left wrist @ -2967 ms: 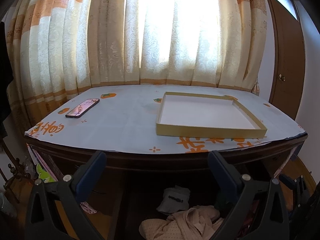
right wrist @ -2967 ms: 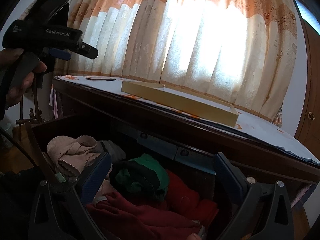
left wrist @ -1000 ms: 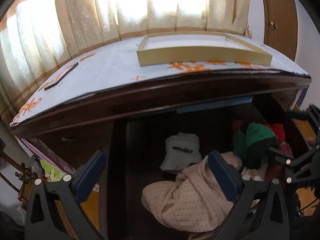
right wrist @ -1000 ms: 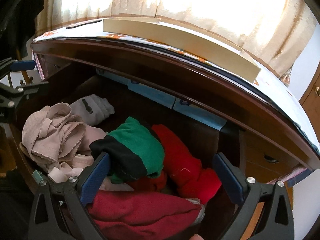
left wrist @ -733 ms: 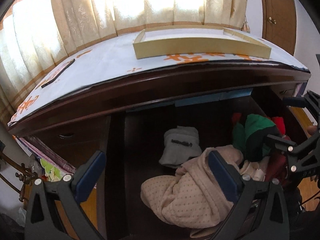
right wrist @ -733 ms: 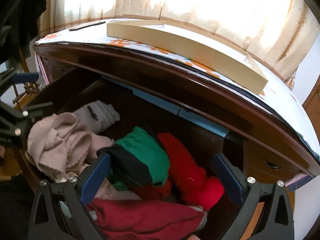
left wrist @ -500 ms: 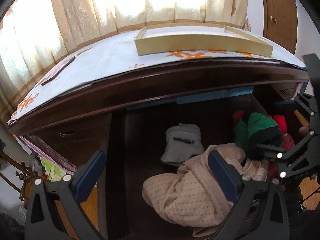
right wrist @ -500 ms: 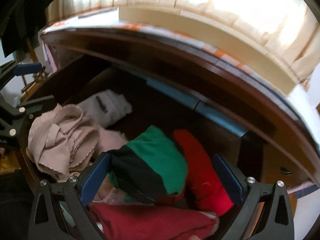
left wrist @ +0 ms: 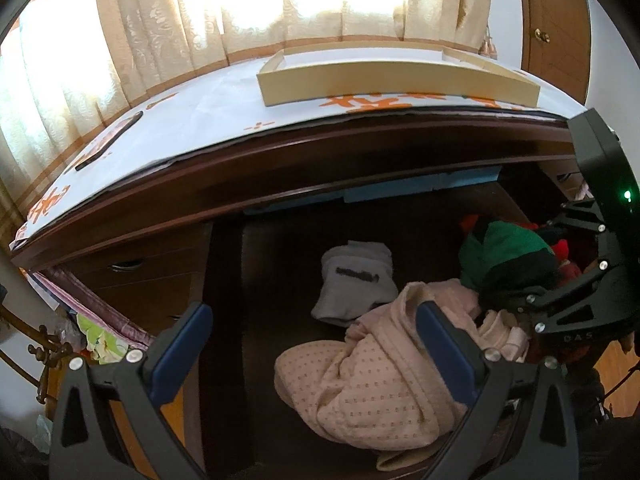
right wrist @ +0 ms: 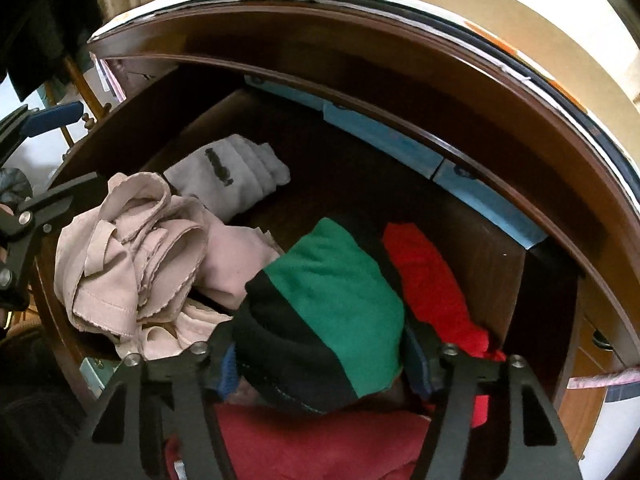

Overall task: Take underwear out of drawer
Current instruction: 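Grasp the green-and-black sock bundle with the right tool while the left tool grasps beige dotted underwear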

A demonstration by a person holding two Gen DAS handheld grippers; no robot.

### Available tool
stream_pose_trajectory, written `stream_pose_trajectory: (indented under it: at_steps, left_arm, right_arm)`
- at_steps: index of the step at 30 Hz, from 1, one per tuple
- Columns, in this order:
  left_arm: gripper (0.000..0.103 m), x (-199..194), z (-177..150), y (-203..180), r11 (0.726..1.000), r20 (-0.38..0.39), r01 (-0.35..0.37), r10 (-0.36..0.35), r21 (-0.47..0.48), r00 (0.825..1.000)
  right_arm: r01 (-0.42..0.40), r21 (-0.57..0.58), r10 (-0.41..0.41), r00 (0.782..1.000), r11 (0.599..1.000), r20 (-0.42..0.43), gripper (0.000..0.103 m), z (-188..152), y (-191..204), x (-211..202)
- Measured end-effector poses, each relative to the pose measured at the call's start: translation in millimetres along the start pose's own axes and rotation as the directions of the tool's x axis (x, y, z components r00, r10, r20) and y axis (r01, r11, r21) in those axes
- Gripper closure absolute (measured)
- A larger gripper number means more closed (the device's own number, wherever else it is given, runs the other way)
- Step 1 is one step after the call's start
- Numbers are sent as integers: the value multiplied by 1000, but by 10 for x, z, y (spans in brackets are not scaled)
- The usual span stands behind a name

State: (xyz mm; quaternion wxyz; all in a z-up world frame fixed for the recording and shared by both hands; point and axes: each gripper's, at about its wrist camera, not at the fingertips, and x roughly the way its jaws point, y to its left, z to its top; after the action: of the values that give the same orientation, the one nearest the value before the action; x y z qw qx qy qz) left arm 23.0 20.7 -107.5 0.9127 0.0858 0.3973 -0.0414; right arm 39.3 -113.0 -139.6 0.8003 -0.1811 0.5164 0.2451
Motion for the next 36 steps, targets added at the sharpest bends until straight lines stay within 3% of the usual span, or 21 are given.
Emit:
stream_pose_trajectory:
  at_steps: [8, 18, 25, 36]
  left_arm:
    - [0, 21, -4, -24, 1000, -14, 30, -30, -1, 999]
    - [0, -55, 31, -7, 991, -22, 132, -132, 4, 991]
    - [0, -49, 3, -126, 974, -68, 224, -221, 42, 973]
    - [0, 204, -111, -283, 974, -154, 219, -207, 64, 966]
  right_arm:
    - [-18, 8, 17, 999, 1000, 33, 50, -51, -26, -90]
    - [-24, 19, 23, 998, 1000, 54, 51, -79, -98, -212]
    - [-27, 18, 26, 998, 999, 58, 51, -72, -76, -194]
    - [-22, 4, 22, 999, 1000, 49, 51, -57, -51, -158]
